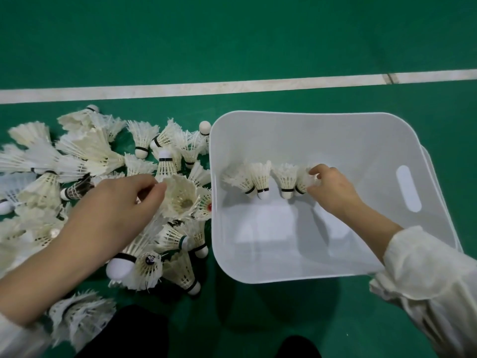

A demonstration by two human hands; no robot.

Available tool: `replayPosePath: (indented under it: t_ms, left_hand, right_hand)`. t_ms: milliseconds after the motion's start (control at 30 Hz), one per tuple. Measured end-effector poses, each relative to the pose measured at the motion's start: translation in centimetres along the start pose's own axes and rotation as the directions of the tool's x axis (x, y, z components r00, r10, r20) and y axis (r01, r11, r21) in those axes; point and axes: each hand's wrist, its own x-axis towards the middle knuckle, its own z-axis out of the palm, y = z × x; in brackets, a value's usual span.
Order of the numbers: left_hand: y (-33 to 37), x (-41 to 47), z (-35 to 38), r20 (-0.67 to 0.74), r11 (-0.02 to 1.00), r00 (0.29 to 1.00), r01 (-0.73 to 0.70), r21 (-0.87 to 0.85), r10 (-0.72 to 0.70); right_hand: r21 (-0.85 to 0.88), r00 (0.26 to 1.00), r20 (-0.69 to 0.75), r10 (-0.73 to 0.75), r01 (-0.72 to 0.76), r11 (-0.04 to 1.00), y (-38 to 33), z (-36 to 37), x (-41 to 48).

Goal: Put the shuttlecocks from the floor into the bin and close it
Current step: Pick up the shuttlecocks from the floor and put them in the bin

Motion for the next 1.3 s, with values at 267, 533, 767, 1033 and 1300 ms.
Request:
replayPosePath:
  t_ms: [267, 533, 767, 1033, 1300]
  left_hand:
    - [-0.1, -0.1, 0.1, 0.0, 1.0, 1.0, -0.001, -0.007, 0.001]
    - [-0.3, 0.0, -0.2, -0.004, 1.0, 1.0, 0.015, 0.001, -0.015]
    - [-0.2, -0.5, -1.0, -0.016, 0.998, 0.999, -0.028, -0.058, 0.027]
    - [0.0, -1.4, -2.9, -0.108, 0.992, 0.994, -0.031, -0.119, 0.018]
    - [0.8, -1.9, -5.0, -0.162, 0.93, 0.986, -0.102, -0.353, 0.047]
  right_hand:
    - [-0.066, 0.995, -0.085, -0.052, 0.047, 0.997, 0.0, -0.7, 0.4]
    - [-0.072, 0.998, -0.042, -0.049, 0.046, 0.996, -0.2, -0.8, 0.0]
    - [-0.071, 0.918, -0.211, -0.335, 0.327, 0.942, -5.3, -3.9, -5.1]
    - [0.033, 0.46, 0.084, -0.884, 0.885, 0.464, -16.1, -0.8, -13.3]
    - [0.14, 0.643, -0.213, -0.736, 0.765, 0.628, -16.6, -3.7, -11.3]
